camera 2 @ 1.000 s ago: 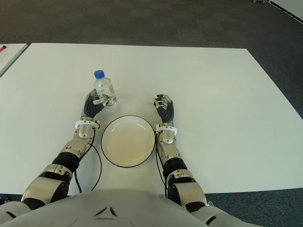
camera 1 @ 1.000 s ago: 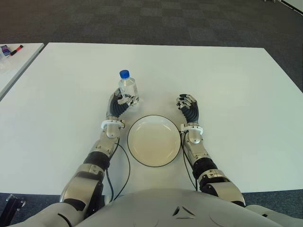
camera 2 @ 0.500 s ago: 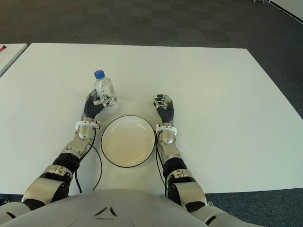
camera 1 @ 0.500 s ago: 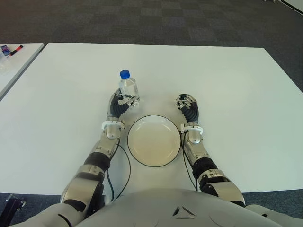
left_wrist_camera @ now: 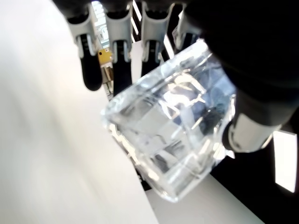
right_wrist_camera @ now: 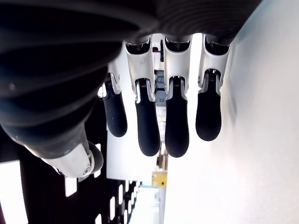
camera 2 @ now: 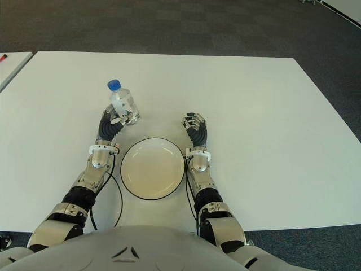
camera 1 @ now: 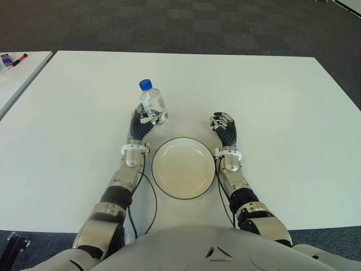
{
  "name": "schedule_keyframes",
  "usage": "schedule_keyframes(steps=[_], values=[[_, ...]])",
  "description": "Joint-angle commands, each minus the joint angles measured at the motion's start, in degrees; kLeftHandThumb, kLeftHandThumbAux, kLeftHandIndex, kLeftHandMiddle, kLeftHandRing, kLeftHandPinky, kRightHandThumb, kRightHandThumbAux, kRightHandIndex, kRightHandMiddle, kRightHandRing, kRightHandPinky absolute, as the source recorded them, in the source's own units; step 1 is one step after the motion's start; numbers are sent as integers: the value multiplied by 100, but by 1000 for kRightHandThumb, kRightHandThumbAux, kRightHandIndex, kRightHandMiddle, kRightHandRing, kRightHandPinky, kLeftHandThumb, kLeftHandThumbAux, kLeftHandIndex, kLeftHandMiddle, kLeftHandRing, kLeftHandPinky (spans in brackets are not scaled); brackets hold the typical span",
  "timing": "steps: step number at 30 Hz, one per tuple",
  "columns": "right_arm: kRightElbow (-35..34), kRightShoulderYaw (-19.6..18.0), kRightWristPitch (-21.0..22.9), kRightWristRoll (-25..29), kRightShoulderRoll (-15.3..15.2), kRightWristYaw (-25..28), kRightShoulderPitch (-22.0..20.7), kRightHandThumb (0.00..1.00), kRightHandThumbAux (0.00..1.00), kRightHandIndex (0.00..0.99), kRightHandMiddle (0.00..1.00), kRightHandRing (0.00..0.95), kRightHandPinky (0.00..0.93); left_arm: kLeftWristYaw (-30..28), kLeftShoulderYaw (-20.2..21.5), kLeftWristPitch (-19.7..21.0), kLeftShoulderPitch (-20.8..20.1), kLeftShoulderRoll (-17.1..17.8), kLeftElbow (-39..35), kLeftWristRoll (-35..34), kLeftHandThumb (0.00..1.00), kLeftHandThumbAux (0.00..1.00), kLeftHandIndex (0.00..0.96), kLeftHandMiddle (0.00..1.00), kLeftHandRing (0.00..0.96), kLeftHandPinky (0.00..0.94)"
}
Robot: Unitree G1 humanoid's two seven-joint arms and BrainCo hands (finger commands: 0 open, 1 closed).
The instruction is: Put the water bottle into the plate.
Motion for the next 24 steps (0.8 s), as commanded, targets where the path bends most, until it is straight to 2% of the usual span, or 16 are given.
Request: schedule_keyframes(steps=[1,9,24], values=[[180,-5,176,12,20,22,119,942,670,353,486,522,550,-179,5,-19,272,-43,-772,-61,951,647,389,525,539,694],[225,-14,145,16,16,31,102,942,670,354,485,522,554,-333,-19,12,580,-54,-1521,-4,950,647,390,522,540,715],[291,0,82,0,-16,58,85,941,669,355,486,520,554,-714,1,-73,838,-125,-2037,-274,950,645,396,517,530,673]])
